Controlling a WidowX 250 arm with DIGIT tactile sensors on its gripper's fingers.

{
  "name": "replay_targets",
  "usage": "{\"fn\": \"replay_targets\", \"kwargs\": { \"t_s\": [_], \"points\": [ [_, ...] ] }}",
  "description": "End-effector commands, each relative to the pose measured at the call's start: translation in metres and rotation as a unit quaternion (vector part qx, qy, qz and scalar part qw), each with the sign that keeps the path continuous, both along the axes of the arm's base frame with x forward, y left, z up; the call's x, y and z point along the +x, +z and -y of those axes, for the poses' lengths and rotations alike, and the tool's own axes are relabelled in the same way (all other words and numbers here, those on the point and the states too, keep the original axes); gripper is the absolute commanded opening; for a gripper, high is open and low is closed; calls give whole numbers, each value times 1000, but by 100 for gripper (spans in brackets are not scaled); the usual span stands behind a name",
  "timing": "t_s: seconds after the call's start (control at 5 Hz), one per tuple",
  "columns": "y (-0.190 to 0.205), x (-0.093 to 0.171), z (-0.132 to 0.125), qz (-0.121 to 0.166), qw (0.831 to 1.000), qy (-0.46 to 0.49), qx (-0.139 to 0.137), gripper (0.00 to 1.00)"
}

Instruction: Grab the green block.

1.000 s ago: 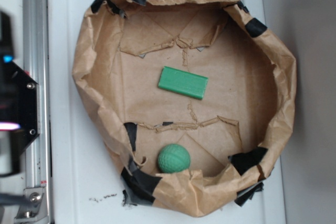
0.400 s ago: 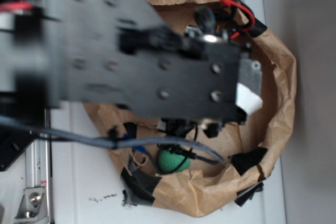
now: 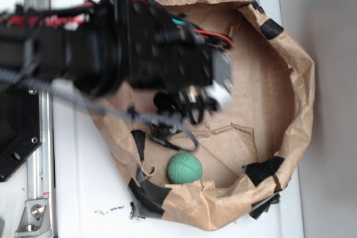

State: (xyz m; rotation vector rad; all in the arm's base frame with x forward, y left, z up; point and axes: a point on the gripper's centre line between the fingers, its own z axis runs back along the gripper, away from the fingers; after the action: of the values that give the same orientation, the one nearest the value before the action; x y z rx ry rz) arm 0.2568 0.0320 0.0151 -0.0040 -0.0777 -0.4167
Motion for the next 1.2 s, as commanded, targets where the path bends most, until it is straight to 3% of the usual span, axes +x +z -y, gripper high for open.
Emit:
{"fn": "replay_targets", "kwargs": {
  "t_s": [0.0,0.2,0.4,0.6,0.8,1.0],
  "points": [
    [-14,23,6,-2,1000,-5,-12,0],
    [17,22,8,8,1000,-2,-14,0],
    [67,16,10,38,999,23,-25,0],
    [116,4,21,44,995,85,-5,0],
    [167,-3,32,27,992,125,-17,0],
    [175,-1,32,46,980,179,-73,0]
  ]
}}
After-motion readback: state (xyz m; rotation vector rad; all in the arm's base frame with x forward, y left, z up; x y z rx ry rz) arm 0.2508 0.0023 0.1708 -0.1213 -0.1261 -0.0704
